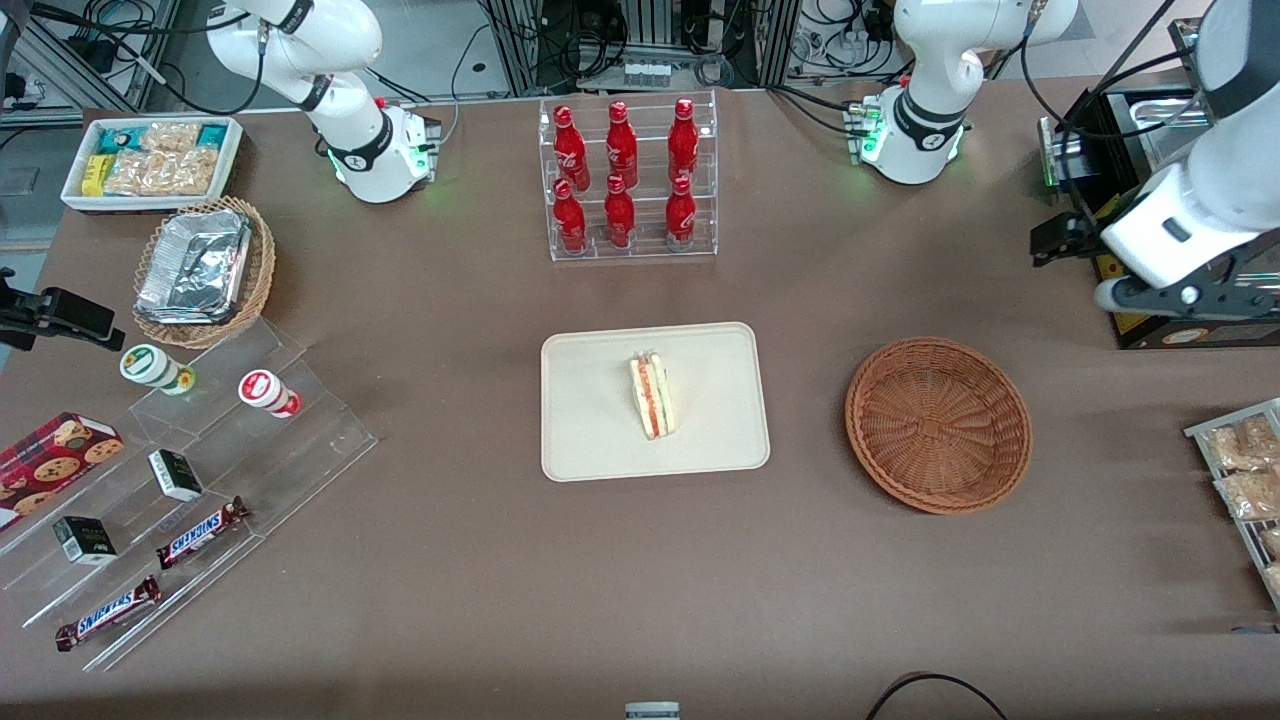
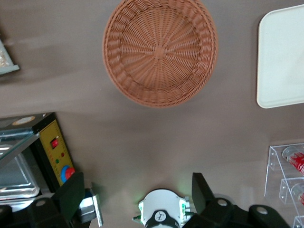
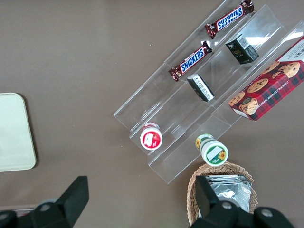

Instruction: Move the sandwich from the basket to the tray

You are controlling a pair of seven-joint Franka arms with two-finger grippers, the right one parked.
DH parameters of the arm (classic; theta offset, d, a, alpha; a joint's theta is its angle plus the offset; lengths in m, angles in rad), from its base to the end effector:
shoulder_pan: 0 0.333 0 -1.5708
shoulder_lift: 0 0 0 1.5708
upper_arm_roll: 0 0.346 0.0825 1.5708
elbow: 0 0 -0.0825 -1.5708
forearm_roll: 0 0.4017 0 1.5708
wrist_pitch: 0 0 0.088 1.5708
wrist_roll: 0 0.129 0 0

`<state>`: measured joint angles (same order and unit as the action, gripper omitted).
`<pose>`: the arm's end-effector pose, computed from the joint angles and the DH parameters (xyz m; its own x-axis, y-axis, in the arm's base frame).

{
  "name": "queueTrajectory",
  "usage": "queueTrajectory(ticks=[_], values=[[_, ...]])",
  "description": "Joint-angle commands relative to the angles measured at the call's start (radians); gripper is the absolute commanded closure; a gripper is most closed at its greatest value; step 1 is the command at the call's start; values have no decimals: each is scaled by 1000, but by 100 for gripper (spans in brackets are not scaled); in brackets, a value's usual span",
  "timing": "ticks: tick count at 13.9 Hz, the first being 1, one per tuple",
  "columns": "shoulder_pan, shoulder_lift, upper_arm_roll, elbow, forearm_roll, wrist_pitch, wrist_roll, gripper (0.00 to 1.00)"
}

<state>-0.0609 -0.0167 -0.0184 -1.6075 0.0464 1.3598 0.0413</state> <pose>0.5350 -0.0359 0.6092 0.9670 -0.1084 -0.2305 -0.1201 -0.9921 -0.0372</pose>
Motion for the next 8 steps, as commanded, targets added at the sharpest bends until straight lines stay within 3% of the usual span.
queueTrajectory(ticks=[1,8], values=[[-20,-61,63,-29,-14,-30,19,0],[-20,-85,150,-28,-11,-19,89,0]])
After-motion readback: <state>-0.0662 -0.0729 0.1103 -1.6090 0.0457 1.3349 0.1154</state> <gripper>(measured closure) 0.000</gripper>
